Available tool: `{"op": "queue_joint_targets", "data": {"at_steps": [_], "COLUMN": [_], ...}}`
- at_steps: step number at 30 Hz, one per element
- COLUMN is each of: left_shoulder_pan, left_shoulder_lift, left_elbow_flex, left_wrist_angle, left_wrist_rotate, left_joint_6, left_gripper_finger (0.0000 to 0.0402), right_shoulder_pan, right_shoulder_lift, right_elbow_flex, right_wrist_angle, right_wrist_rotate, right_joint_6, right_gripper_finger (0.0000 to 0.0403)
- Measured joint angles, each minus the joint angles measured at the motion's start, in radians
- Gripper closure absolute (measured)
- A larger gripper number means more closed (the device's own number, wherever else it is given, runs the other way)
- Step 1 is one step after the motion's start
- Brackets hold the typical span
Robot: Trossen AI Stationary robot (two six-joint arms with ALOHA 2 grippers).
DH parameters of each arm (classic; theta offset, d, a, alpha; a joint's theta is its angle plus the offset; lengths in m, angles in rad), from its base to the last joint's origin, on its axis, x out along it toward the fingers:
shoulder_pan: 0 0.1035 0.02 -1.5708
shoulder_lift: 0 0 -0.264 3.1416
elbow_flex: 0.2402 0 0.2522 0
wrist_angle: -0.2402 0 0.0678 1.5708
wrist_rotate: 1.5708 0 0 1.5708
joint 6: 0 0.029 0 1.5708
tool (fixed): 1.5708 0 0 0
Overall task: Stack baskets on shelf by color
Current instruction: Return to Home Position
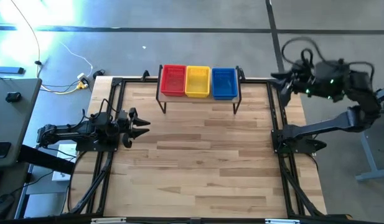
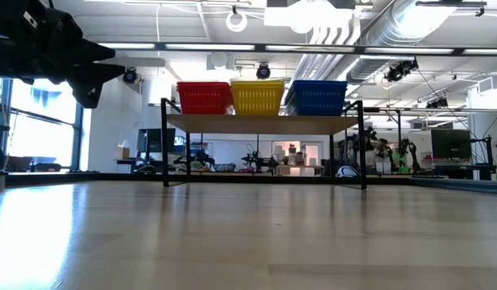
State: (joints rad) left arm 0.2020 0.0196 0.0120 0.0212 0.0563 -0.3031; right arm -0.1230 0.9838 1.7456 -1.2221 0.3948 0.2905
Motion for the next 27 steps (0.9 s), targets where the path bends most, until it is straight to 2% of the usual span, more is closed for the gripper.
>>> {"op": "queue_joint_targets", "data": {"at_steps": [5, 15, 23, 27], "left_shoulder_pan": [0.000, 0.000, 0.000, 0.000], "left_shoulder_lift": [0.000, 0.000, 0.000, 0.000], "left_elbow_flex": [0.000, 0.000, 0.000, 0.000], "left_wrist_angle": [0.000, 0.000, 0.000, 0.000], "left_wrist_rotate": [0.000, 0.000, 0.000, 0.000], "left_joint_6": [0.000, 0.000, 0.000, 0.000], "left_gripper_finger": [0.0243, 0.0243, 0.0243, 0.0243], "right_shoulder_pan": [0.036, 0.048, 0.047, 0.048], "right_shoulder_lift": [-0.193, -0.478, -0.613, -0.669], "right_elbow_flex": [-0.343, -0.920, -1.259, -1.373], "right_wrist_angle": [0.189, 0.681, 1.006, 1.072], "right_wrist_rotate": [0.011, -0.141, -0.293, -0.347], "right_joint_6": [0.042, -0.010, -0.029, -0.006], "right_gripper_finger": [0.0268, 0.0268, 0.0268, 0.0268]}}
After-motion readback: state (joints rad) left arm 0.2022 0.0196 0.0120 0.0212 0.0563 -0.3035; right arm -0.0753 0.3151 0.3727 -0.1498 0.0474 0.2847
